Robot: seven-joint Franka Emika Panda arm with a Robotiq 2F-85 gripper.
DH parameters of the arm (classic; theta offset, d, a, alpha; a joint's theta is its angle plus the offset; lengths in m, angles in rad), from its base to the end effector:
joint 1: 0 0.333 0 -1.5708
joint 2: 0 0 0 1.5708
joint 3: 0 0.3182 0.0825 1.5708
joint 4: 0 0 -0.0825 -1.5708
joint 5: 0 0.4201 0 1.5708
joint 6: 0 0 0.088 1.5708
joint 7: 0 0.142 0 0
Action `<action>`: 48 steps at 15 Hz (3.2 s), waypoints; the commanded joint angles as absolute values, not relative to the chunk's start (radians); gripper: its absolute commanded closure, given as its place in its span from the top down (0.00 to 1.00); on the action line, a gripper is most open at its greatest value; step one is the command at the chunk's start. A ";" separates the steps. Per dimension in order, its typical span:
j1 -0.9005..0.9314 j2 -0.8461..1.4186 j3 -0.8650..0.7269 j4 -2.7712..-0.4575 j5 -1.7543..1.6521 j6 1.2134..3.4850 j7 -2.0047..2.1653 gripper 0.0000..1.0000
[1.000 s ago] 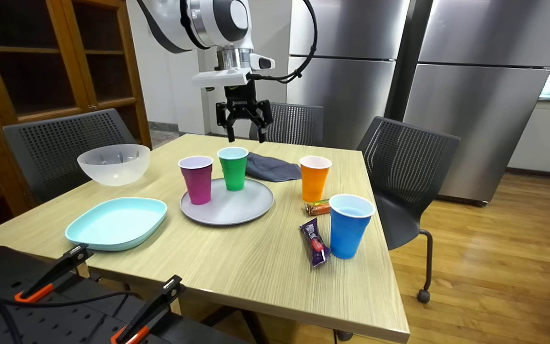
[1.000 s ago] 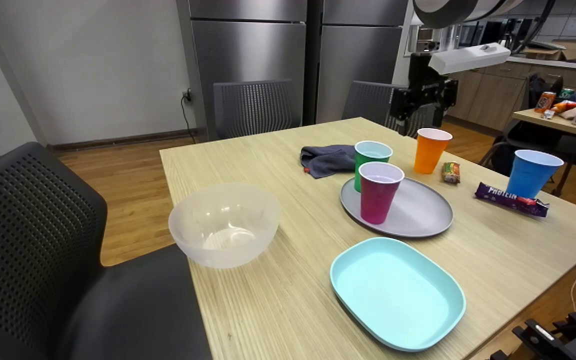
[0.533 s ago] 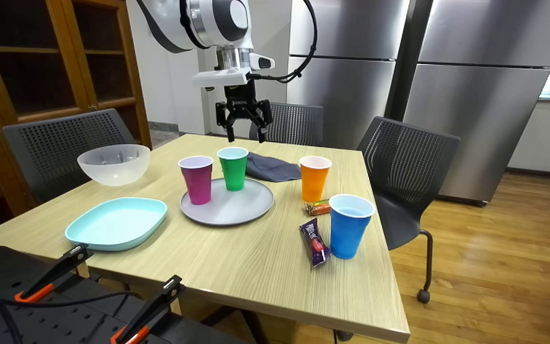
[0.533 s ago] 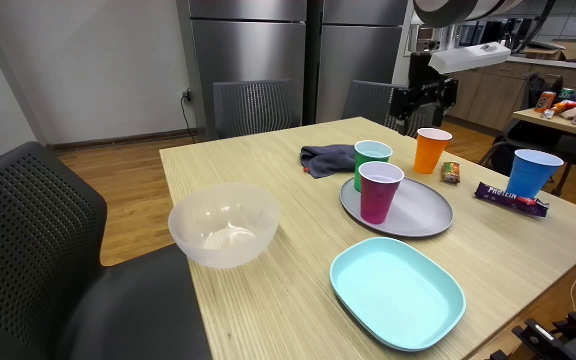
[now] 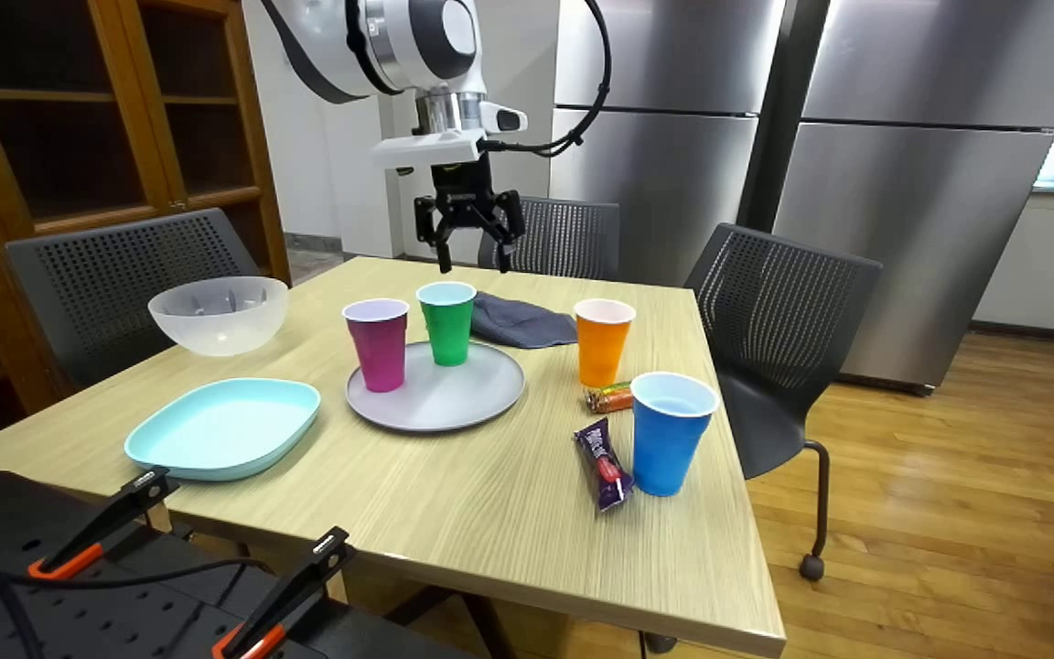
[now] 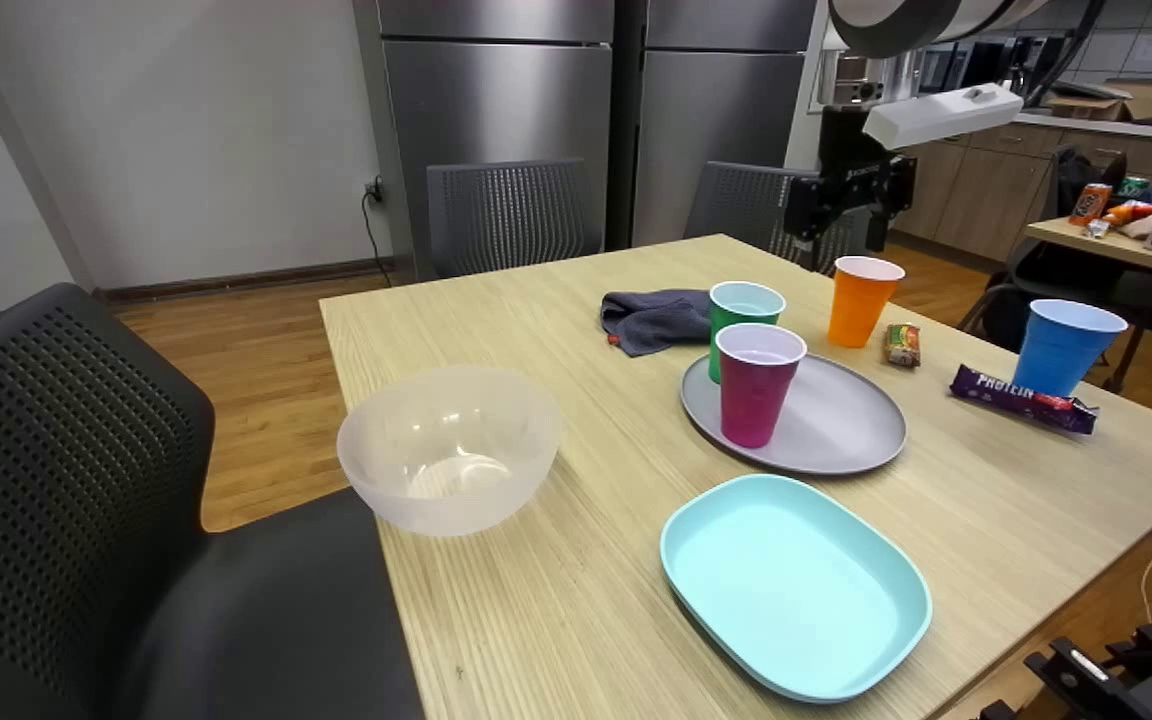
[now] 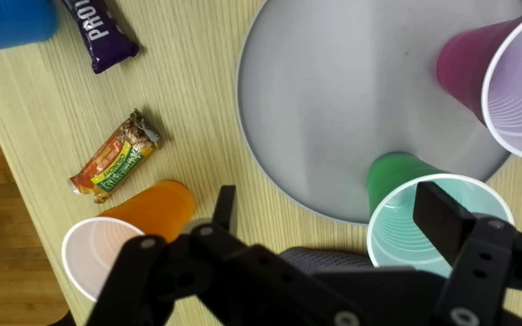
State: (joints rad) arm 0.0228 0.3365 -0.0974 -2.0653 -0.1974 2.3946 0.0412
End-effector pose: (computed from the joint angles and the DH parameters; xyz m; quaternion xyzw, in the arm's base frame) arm 0.6125 -0.0527 0.2104 0.9964 0.0175 -0.0052 0.0826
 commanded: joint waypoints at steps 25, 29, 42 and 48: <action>-0.239 0.605 -0.022 -1.738 -0.112 2.389 -0.844 1.00; -0.249 0.659 -0.014 -1.677 -0.113 2.379 -0.885 1.00; -0.266 0.666 -0.018 -1.686 -0.114 2.374 -0.913 0.65; -0.268 0.664 -0.019 -1.688 -0.114 2.373 -0.910 0.20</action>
